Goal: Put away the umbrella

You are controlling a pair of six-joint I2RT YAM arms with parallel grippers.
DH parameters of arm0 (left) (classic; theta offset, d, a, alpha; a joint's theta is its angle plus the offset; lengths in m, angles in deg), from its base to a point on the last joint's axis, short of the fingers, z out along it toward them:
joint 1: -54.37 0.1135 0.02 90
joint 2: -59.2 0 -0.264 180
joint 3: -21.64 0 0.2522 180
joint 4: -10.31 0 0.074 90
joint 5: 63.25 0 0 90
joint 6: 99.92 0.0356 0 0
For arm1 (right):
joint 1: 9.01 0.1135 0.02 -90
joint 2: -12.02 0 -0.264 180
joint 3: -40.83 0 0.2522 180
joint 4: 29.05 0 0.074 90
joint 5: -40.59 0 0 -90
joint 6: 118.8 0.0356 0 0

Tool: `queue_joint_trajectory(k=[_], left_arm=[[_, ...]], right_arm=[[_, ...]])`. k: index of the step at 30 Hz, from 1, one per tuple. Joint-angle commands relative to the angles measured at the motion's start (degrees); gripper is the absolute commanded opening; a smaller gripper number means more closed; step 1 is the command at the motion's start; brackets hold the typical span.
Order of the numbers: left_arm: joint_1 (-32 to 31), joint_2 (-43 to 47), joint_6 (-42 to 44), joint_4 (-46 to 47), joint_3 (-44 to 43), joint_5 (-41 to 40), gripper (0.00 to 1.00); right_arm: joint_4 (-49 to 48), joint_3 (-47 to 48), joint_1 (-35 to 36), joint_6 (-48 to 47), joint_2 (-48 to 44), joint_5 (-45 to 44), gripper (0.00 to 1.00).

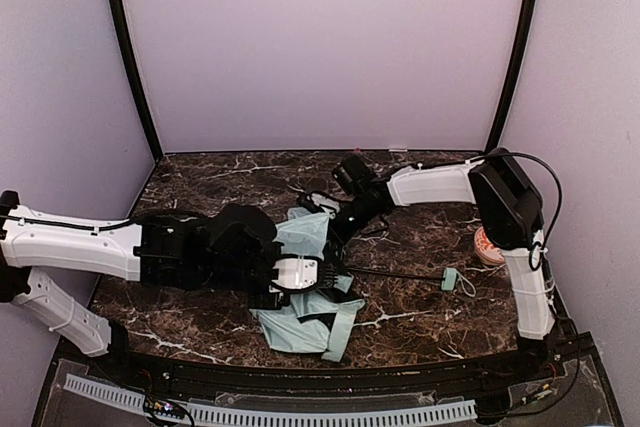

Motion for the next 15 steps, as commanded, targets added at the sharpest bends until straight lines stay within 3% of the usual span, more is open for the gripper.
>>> queue_joint_trajectory(k=[1, 5, 11, 15], left_arm=[[-0.14, 0.0, -1.14, 12.2, -3.85, 3.71, 0.04], [0.78, -4.46, -5.41, 11.34, -8.8, -1.61, 0.03], [5.22, -5.34, -11.79, 10.66, -8.74, -5.63, 0.0], [6.29, -4.32, -14.1, 13.25, -6.55, -5.45, 0.0]], right_arm=[[4.1, -1.69, 0.98, -4.44, -3.25, 7.72, 0.65], [6.92, 0.23, 0.09, -4.89, -8.21, 5.71, 0.66], [1.96, -1.4, -7.93, 4.45, -20.09, 1.67, 0.7], [2.03, -7.27, -9.66, 4.64, -28.76, -12.52, 0.75]])
